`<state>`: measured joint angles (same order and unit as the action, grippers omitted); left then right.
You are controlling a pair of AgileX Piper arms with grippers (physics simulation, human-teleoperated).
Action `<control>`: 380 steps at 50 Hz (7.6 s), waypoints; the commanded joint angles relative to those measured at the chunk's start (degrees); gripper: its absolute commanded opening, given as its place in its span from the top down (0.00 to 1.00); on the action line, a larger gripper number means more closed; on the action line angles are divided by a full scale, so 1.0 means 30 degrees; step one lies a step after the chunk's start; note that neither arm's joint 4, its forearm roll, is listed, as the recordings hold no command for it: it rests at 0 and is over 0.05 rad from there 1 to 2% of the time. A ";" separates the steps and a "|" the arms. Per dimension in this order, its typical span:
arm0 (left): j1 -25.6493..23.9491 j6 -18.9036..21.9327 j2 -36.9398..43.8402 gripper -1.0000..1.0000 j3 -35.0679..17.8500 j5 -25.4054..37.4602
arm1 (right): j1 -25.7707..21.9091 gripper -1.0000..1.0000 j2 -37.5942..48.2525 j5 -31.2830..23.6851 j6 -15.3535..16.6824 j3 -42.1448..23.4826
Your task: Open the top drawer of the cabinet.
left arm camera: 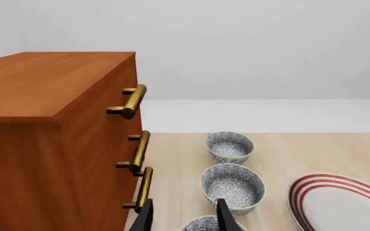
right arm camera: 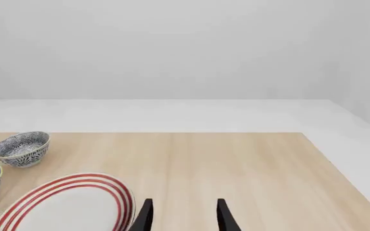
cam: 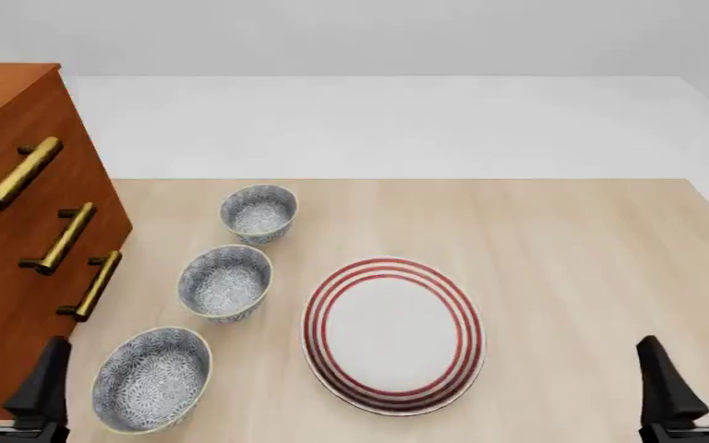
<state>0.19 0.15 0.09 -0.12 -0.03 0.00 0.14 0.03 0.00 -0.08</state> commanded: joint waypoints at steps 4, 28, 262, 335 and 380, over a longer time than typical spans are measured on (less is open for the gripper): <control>-0.0143 0.0306 0.0488 0.00 0.0019 -0.0408 | 0.0003 0.00 0.0101 0.0024 0.0003 -0.0055; 0.0202 0.4812 -0.0016 0.00 -0.1134 -0.0391 | 0.0002 0.00 0.0098 0.0024 0.0002 -0.0055; 0.3699 2.1849 2.1086 0.00 -0.4955 -1.7468 | 0.0010 0.00 0.0101 0.0023 -0.0002 -0.0055; 0.4226 2.2984 2.3386 1.00 -0.6100 -1.8560 | 0.0001 0.00 0.0101 0.0024 0.0001 -0.0055; 0.2709 2.3582 2.3081 1.00 -0.5992 -1.7980 | 0.0001 0.00 0.0102 0.0024 -0.0002 -0.0055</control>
<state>10.51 70.38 68.56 -17.65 -54.86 0.01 0.45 0.11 -0.01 -0.24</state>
